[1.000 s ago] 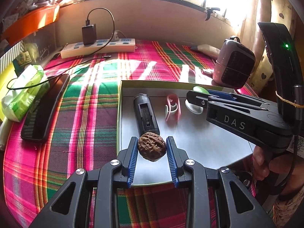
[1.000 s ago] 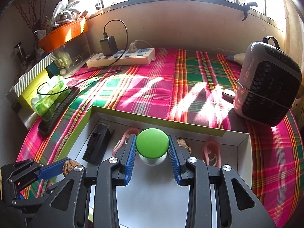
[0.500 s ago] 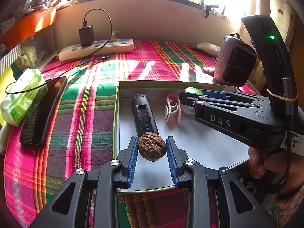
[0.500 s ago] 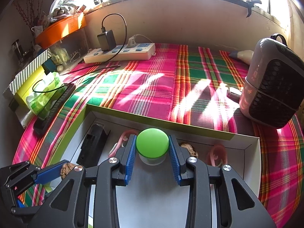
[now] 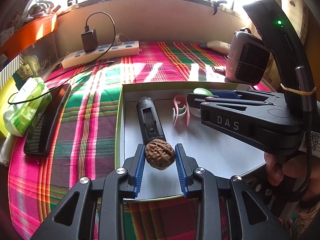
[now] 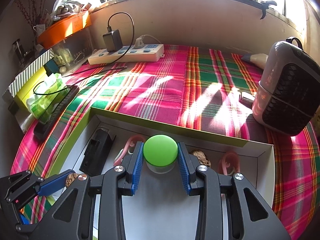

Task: Organize objects
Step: 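Carry the walnut with the left tool and green cup with the right into the tray, then open both tools to release the green cup and walnut in the tray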

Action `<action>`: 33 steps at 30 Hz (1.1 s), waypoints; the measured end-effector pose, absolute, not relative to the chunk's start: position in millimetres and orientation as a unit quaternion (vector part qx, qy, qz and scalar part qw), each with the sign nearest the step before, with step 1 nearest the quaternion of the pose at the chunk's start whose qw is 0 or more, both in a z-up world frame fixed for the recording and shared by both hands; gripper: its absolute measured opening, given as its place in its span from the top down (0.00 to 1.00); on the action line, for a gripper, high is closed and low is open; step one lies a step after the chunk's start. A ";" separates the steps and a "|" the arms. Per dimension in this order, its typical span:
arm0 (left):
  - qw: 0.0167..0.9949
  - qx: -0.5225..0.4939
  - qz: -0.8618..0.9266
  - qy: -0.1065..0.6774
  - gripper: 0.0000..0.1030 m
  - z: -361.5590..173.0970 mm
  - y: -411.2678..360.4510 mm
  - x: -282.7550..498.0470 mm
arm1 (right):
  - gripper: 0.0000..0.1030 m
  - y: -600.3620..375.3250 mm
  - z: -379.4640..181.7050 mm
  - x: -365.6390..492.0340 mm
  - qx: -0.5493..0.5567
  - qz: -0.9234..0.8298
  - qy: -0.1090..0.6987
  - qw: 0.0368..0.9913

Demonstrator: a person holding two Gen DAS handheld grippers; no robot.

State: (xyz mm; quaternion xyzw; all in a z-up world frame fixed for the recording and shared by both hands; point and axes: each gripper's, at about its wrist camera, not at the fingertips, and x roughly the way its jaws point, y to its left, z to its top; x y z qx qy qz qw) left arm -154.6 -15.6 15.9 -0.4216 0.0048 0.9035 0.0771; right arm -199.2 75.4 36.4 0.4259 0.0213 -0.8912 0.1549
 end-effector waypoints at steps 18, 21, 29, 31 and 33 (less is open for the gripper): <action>0.081 -0.428 0.900 0.009 0.72 14.0 -13.2 -155.3 | 0.66 76.3 36.7 -200.0 0.428 -0.891 0.021 0.152; 0.080 -0.427 0.900 0.008 0.72 13.6 -12.4 -155.0 | 0.63 75.4 37.0 -199.7 0.428 -0.891 0.022 0.150; 0.080 -0.428 0.900 0.008 0.72 13.7 -12.8 -155.3 | 0.55 74.4 36.9 -199.0 0.430 -0.890 0.019 0.150; 0.079 -0.427 0.901 0.008 0.72 14.3 -12.5 -155.0 | 0.54 74.6 36.9 -198.8 0.430 -0.890 0.019 0.150; 0.080 -0.427 0.901 0.007 0.72 13.9 -13.4 -154.7 | 0.52 74.5 37.6 -197.8 0.428 -0.891 0.017 0.151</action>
